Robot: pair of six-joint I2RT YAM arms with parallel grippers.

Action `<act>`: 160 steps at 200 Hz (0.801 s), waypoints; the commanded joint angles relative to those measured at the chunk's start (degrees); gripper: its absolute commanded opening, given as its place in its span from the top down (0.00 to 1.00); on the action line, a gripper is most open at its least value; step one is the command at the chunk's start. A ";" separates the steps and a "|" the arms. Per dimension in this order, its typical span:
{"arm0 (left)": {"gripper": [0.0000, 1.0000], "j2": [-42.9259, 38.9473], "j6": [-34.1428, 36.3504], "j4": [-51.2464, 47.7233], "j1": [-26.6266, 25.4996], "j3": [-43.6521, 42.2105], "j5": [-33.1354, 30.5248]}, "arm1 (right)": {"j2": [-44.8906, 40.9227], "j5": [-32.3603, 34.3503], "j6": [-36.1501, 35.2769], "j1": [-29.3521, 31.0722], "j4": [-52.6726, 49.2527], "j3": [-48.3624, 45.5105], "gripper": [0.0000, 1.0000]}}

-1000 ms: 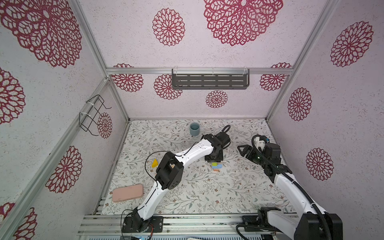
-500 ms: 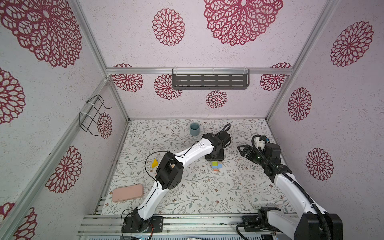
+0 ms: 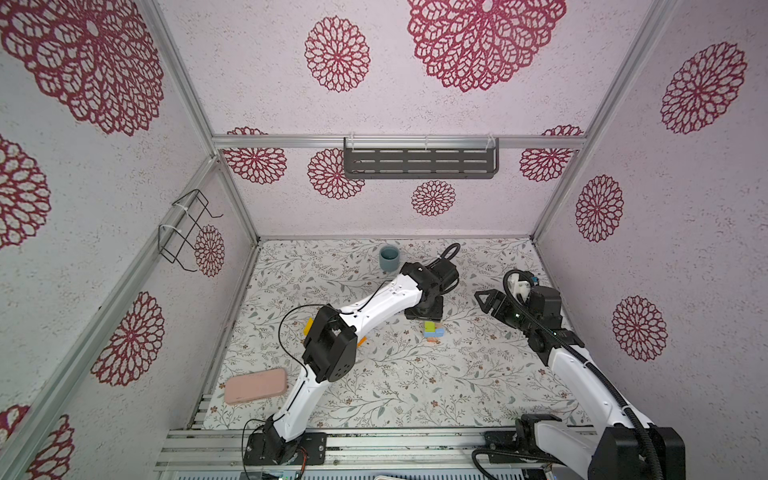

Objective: Build the wood block tower
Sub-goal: 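Move the left gripper away from the stack over the orange block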

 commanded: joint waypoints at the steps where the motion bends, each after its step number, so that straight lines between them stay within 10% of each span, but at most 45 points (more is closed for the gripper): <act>1: 0.47 -7.96 5.21 -2.46 0.35 -4.84 -2.97 | -1.53 -1.29 -2.11 -0.24 -0.33 0.74 0.17; 64: 0.32 -31.42 13.94 10.94 3.92 -37.12 -4.26 | -0.77 1.01 -3.84 0.11 -3.57 3.55 0.17; 102: 0.01 -39.34 15.27 22.44 10.36 -51.24 0.58 | -0.27 1.44 -5.86 1.07 -6.56 5.60 0.16; 160: 0.09 -34.77 17.77 29.99 14.57 -57.74 0.48 | 0.46 1.09 -5.45 1.91 -6.99 6.85 0.16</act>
